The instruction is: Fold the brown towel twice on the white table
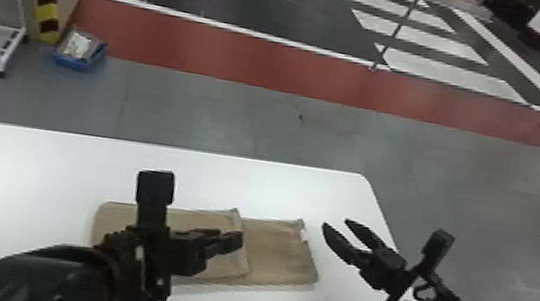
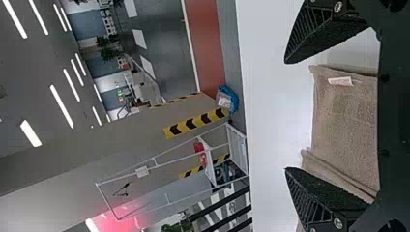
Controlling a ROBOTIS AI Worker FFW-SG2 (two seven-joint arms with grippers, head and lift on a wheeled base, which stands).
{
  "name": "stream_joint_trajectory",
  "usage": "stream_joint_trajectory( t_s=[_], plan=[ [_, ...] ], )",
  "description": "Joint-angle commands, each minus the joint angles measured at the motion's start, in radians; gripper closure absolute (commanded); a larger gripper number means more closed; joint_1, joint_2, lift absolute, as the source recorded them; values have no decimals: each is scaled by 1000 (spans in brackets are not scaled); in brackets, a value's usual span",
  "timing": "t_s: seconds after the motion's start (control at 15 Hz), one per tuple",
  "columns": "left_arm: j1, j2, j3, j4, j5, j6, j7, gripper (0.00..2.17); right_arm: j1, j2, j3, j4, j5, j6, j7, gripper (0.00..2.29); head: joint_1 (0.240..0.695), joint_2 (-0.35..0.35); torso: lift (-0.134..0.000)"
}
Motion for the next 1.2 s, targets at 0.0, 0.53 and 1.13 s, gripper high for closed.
stream_joint_trajectory(
  t_s=[0.0, 0.53, 1.13],
  plan=[
    [1, -3, 2, -5, -3, 8, -1, 29, 5, 43, 23, -21, 11, 11, -16, 144, 695, -350, 0],
    [116, 97, 221, -93, -111, 23, -114, 29, 217, 183, 309, -464, 71, 336, -631, 407, 695, -350, 0],
    [184, 141, 276, -139, -128, 14, -185, 36, 105, 184, 389, -390, 77, 459, -755, 407, 695, -238, 0]
  ],
)
